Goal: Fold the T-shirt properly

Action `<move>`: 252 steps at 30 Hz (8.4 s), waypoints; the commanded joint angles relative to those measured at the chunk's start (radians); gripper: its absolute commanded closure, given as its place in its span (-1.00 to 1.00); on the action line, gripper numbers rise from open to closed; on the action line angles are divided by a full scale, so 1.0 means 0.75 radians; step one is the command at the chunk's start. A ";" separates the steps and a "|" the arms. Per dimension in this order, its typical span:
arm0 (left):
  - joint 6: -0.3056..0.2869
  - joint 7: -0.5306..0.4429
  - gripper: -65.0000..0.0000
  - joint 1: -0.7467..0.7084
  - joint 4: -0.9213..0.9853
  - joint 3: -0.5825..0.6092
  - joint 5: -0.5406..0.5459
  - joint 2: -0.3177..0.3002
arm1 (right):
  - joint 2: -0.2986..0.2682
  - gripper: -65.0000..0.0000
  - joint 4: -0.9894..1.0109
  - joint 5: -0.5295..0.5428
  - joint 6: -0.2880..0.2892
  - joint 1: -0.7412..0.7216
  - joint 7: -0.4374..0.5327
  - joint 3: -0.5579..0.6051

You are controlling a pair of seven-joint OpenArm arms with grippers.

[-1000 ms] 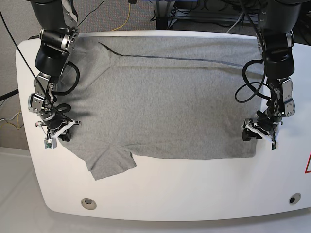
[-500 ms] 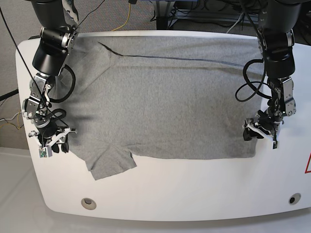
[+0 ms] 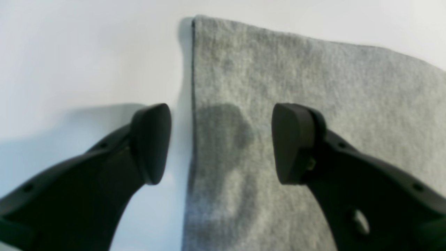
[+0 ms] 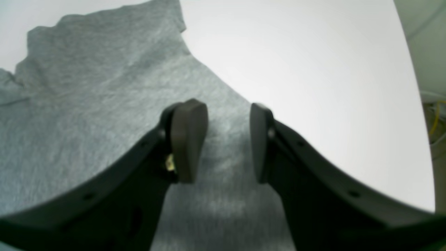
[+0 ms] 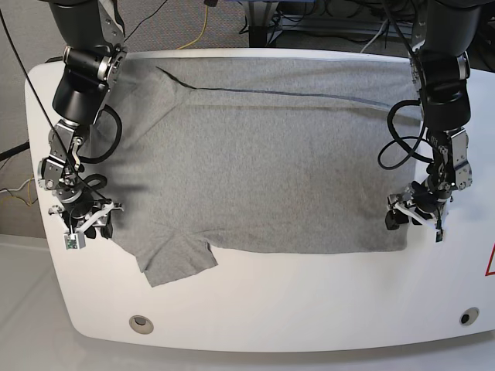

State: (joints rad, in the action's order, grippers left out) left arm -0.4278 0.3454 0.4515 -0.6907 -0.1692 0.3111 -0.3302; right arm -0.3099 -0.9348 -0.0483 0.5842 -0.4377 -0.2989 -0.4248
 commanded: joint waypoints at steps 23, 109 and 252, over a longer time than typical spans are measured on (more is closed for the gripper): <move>-0.012 -0.010 -0.17 0.101 0.108 0.005 0.013 -0.024 | -0.020 0.31 0.136 0.014 -0.015 -0.085 0.146 0.008; 0.000 -0.007 -0.08 0.035 -0.071 0.022 0.016 0.004 | -0.009 0.05 0.170 0.015 0.006 -0.069 0.141 0.015; 0.103 -0.095 -0.20 -0.006 0.042 0.047 -0.011 0.032 | 0.083 0.02 0.272 -0.119 -0.015 -0.017 0.099 -0.012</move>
State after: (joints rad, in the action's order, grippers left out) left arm -0.3565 0.2451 0.4412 -0.6563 -0.1345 0.3111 -0.2943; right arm -0.2382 -0.7254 -0.1310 0.5762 -0.4458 -0.2127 -0.4313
